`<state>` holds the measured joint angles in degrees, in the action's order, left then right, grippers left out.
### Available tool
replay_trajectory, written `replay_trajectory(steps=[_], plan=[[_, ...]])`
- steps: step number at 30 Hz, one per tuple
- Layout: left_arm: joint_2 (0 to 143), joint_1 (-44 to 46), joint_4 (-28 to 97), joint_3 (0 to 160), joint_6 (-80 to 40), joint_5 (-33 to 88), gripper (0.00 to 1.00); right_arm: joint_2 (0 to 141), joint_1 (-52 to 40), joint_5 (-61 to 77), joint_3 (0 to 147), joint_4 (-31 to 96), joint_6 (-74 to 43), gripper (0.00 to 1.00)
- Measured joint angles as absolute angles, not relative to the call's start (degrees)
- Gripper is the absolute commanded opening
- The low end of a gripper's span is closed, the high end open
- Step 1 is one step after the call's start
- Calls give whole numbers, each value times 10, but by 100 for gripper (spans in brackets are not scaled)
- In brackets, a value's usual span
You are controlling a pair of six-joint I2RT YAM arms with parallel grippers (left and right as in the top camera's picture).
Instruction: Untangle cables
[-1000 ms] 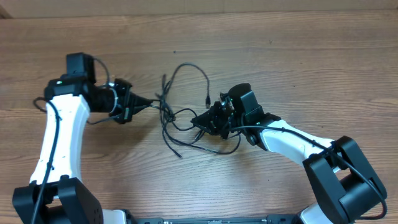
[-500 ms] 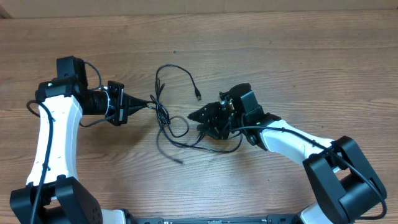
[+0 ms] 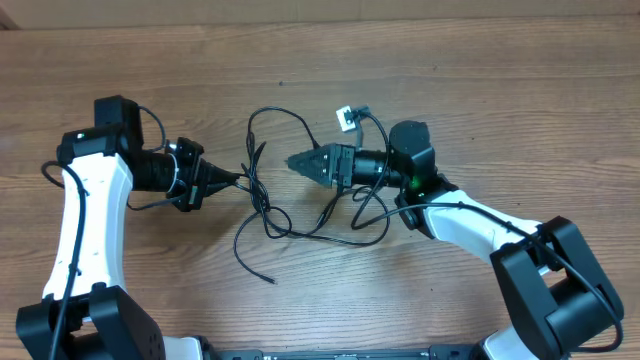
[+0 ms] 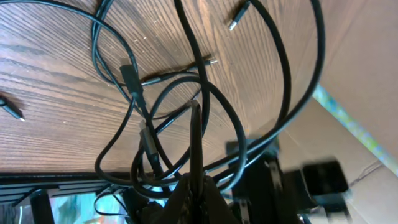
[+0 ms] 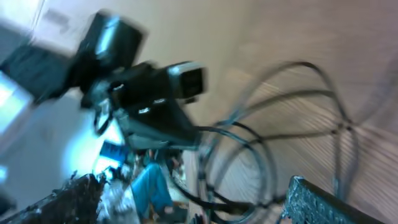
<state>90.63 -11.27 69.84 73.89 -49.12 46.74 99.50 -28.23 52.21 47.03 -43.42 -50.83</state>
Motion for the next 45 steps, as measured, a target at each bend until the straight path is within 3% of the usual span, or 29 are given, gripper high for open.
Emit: replay_trajectory(steps=[4, 9, 15, 20, 23, 38, 45], plan=[[906, -104, 699, 739, -514, 463, 4, 995, -296, 541, 470, -446, -466, 92], [906, -95, 699, 739, -553, 462, 4, 995, -308, 546, 470, -429, -409, 83], [906, -77, 682, 739, -597, 458, 4, 995, -329, 543, 470, -401, -361, 82], [906, -63, 668, 739, -623, 458, 4, 995, -343, 530, 470, -375, -331, 54], [906, -54, 657, 739, -633, 457, 4, 995, -346, 519, 470, -365, -322, 47], [905, -48, 649, 739, -662, 456, 4, 995, -349, 501, 470, -335, -301, 50], [905, -42, 645, 739, -670, 456, 4, 995, -360, 469, 470, -321, -284, 25]])
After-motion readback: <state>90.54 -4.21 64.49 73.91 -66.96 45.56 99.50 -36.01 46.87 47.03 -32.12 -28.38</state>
